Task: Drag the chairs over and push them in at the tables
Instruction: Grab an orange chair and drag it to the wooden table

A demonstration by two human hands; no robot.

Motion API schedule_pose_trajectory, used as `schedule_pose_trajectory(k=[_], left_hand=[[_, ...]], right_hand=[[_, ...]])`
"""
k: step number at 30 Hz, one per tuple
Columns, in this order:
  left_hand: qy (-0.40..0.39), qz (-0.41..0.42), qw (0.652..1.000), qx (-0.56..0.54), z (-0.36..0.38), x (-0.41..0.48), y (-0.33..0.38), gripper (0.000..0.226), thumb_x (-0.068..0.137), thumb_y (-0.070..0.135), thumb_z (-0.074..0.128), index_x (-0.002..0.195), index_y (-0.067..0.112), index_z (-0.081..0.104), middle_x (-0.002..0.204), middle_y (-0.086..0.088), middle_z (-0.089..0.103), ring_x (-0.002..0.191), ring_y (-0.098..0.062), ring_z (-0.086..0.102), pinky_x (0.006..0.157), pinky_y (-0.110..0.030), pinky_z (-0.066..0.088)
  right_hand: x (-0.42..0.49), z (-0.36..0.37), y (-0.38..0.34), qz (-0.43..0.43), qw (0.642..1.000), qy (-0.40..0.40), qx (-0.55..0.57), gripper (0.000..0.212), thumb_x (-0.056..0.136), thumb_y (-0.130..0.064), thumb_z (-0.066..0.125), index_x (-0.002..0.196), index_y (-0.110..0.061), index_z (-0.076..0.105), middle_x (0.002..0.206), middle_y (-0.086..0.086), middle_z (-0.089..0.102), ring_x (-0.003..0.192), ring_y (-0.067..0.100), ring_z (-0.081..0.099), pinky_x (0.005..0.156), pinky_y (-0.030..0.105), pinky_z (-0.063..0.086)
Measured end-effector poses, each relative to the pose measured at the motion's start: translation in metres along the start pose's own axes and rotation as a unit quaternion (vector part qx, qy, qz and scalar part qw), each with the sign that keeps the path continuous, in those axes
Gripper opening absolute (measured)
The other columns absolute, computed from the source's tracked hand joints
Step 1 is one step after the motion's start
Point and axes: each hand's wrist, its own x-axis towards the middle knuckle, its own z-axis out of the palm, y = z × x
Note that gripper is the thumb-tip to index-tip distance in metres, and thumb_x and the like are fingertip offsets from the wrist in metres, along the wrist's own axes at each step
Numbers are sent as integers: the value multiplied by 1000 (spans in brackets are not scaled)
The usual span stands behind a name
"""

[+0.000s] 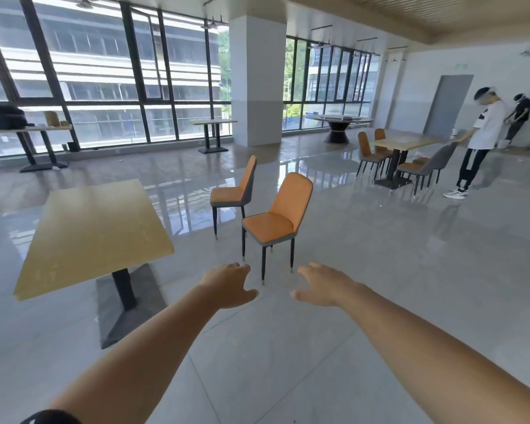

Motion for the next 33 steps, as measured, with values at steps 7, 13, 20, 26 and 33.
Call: schedule_pose_trajectory(k=[7, 13, 20, 26, 33], left_hand=[[-19, -1, 1000, 20, 14, 84, 52, 62, 92, 61, 53, 135, 16, 50, 128, -6, 60, 112, -27, 61, 87, -41, 52], [-20, 3, 999, 28, 21, 175, 74, 62, 93, 62, 53, 133, 15, 51, 121, -6, 61, 107, -26, 61, 80, -37, 51], [4, -8, 999, 39, 40, 322, 83, 58, 92, 63, 51, 125, 15, 52, 108, -3, 60, 94, -22, 61, 78, -39, 56], [50, -20, 998, 11, 41, 448, 97, 58, 92, 64, 51, 126, 17, 52, 107, -1, 60, 84, -16, 50, 67, -33, 44], [45, -24, 999, 15, 44, 569, 129, 67, 90, 69, 50, 135, 19, 50, 116, 0, 62, 96, -19, 61, 72, -32, 49]], right_hand=[[41, -8, 100, 8, 1000, 15, 23, 76, 91, -66, 51, 150, -21, 36, 153, 7, 39, 136, 27, 44, 103, 41, 43], [107, -16, 175, 1, 1000, 11, 25, 70, 91, -66, 51, 145, -22, 41, 148, 6, 43, 132, 25, 46, 98, 40, 45], [237, -41, 258, -22, 999, 15, 25, 71, 91, -66, 50, 144, -20, 41, 149, 3, 43, 132, 25, 46, 100, 41, 45], [340, -73, 330, -39, 999, 15, 29, 76, 90, -69, 48, 150, -24, 35, 154, 2, 38, 135, 24, 44, 102, 41, 44], [440, -98, 423, -52, 998, 6, 34, 75, 89, -69, 49, 148, -24, 37, 153, 4, 39, 134, 24, 45, 101, 42, 45]])
